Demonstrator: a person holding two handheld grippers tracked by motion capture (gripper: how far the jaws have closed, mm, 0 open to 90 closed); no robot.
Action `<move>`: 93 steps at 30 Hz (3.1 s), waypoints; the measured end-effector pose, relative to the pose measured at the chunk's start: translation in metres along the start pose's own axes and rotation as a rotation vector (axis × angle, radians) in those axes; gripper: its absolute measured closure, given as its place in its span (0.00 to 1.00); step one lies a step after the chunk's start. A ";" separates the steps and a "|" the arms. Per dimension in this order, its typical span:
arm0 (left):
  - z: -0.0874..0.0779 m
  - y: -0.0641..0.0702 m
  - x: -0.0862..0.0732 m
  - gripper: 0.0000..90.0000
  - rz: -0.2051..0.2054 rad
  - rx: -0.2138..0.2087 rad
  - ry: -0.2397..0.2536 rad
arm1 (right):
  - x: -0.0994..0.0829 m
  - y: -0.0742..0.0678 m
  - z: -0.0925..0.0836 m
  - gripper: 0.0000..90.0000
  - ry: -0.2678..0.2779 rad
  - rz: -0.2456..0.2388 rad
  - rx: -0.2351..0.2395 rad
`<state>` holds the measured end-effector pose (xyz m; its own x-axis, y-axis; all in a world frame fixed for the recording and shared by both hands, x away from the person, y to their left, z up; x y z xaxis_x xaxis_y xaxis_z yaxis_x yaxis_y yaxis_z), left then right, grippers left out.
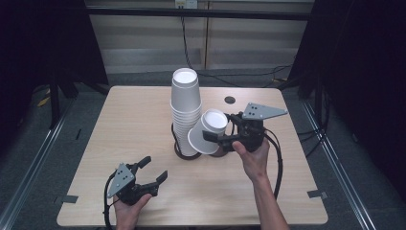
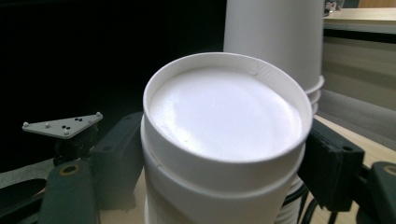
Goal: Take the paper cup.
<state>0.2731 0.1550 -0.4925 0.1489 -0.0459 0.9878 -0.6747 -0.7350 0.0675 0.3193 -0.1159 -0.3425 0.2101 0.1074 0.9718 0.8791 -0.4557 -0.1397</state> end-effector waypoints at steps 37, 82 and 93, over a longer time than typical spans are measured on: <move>0.004 0.035 0.017 0.17 0.072 -0.174 -0.003 | -0.071 -0.032 0.048 0.25 -0.084 0.051 0.114; 0.024 0.046 0.009 0.10 0.049 -0.256 -0.090 | -0.091 -0.054 0.068 0.25 -0.086 0.074 0.211; 0.023 0.044 0.007 0.15 0.066 -0.255 -0.113 | -0.092 -0.055 0.070 0.23 -0.089 0.072 0.211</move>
<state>0.2611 0.1064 -0.4854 0.1685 -0.1741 0.9702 -0.8436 -0.5345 0.0506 0.2822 -0.0389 -0.4375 0.3038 0.1628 0.9387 0.9285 -0.2714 -0.2534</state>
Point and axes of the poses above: each handheld gripper's, and its own axes: z roughly forward along the jaws, x roughly out of its top, y roughly to its right, the point moved 5 cm from there along z, roughly forward along the jaws, and after that the axes turned 4 degrees about x, right-handed, at the moved point
